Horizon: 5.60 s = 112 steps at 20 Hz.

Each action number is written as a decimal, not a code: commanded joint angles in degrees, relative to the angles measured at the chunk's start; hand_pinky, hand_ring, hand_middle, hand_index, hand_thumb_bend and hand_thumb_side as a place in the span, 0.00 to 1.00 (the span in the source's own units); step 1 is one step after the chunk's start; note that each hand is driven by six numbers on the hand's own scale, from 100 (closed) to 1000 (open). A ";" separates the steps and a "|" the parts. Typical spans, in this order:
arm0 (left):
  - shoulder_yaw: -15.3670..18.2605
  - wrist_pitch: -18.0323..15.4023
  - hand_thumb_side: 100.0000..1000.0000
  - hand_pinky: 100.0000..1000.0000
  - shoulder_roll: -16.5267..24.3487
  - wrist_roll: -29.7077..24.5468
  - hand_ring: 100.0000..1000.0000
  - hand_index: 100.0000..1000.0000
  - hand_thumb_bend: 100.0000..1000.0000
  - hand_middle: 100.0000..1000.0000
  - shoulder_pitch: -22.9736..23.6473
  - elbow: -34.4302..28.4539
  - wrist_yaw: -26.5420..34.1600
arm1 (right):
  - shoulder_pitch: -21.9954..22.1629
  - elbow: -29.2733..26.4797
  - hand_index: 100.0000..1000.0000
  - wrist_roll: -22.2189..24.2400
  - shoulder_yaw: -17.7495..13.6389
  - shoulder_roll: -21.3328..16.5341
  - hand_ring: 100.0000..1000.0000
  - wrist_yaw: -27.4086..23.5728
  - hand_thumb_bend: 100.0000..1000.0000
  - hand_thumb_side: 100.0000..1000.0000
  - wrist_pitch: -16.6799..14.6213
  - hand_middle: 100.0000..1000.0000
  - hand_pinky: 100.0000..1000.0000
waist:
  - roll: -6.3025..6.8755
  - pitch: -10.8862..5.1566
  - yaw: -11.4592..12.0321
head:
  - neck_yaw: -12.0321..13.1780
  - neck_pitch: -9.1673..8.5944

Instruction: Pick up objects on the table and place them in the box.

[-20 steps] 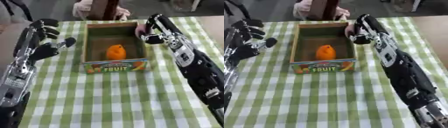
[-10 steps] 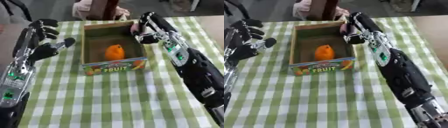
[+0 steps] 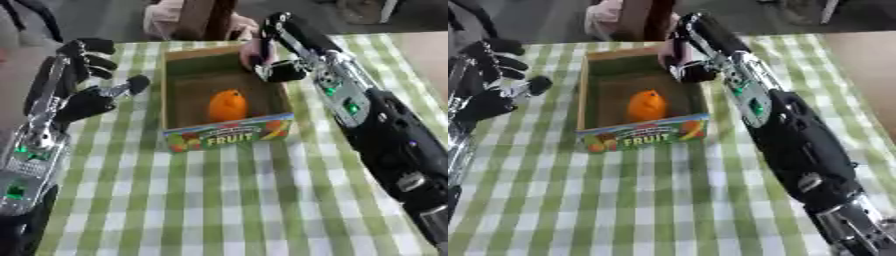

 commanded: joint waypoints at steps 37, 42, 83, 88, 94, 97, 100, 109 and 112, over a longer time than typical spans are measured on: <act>0.25 -0.07 0.27 0.59 1.06 0.15 0.58 0.69 0.84 0.62 -0.60 -0.67 0.13 | -0.80 -1.11 0.75 0.54 -4.42 -4.76 0.64 0.85 0.43 0.10 0.56 0.57 0.63 | -0.36 -1.32 -0.70 | 0.69 0.07; 0.33 -0.03 0.27 0.59 1.09 0.23 0.58 0.69 0.83 0.62 -0.47 -0.62 0.14 | -0.61 0.65 0.75 -0.61 -6.49 -4.46 0.63 1.41 0.42 0.10 2.96 0.56 0.63 | -0.13 -1.32 -0.85 | 0.89 0.08; 0.78 0.03 0.27 0.59 1.51 0.56 0.59 0.69 0.83 0.62 -0.19 -0.65 0.17 | 4.29 14.15 0.71 -7.05 -14.91 -9.76 0.62 4.63 0.39 0.05 11.78 0.55 0.62 | 0.13 -1.34 -1.71 | 2.16 0.12; 0.77 0.03 0.27 0.59 1.49 0.54 0.59 0.69 0.83 0.62 -0.23 -0.68 0.18 | 4.50 14.96 0.70 -5.88 -14.76 -9.40 0.62 4.99 0.39 0.05 11.40 0.55 0.62 | 0.17 -1.35 -1.76 | 2.17 0.16; 0.78 0.04 0.27 0.59 1.50 0.53 0.59 0.69 0.83 0.62 -0.22 -0.70 0.20 | 4.64 15.82 0.64 -3.64 -14.46 -8.95 0.63 5.67 0.37 0.01 10.65 0.55 0.62 | 0.22 -1.32 -1.74 | 2.23 0.17; 0.80 0.03 0.27 0.59 1.48 0.53 0.59 0.69 0.83 0.62 -0.22 -0.71 0.22 | 4.60 15.85 0.59 -2.51 -14.48 -8.87 0.63 6.03 0.34 0.00 10.43 0.55 0.62 | 0.22 -1.31 -1.74 | 2.26 0.20; 0.79 0.04 0.27 0.59 1.47 0.53 0.59 0.69 0.83 0.62 -0.23 -0.71 0.23 | 4.58 15.76 0.48 -1.74 -14.52 -8.86 0.62 6.32 0.30 0.00 10.47 0.54 0.62 | 0.20 -1.30 -1.75 | 2.27 0.22; 0.78 0.06 0.27 0.60 1.49 0.53 0.59 0.69 0.83 0.62 -0.23 -0.74 0.26 | 4.47 14.42 0.18 -5.94 -14.88 -8.91 0.57 7.01 0.06 0.00 12.05 0.47 0.59 | 0.19 -1.35 -1.74 | 2.27 0.22; 0.79 0.06 0.27 0.59 1.49 0.54 0.59 0.69 0.83 0.62 -0.22 -0.73 0.26 | 4.28 13.59 0.15 -7.89 -14.87 -8.92 0.56 6.65 0.05 0.00 12.20 0.45 0.59 | 0.17 -1.37 -1.75 | 2.27 0.22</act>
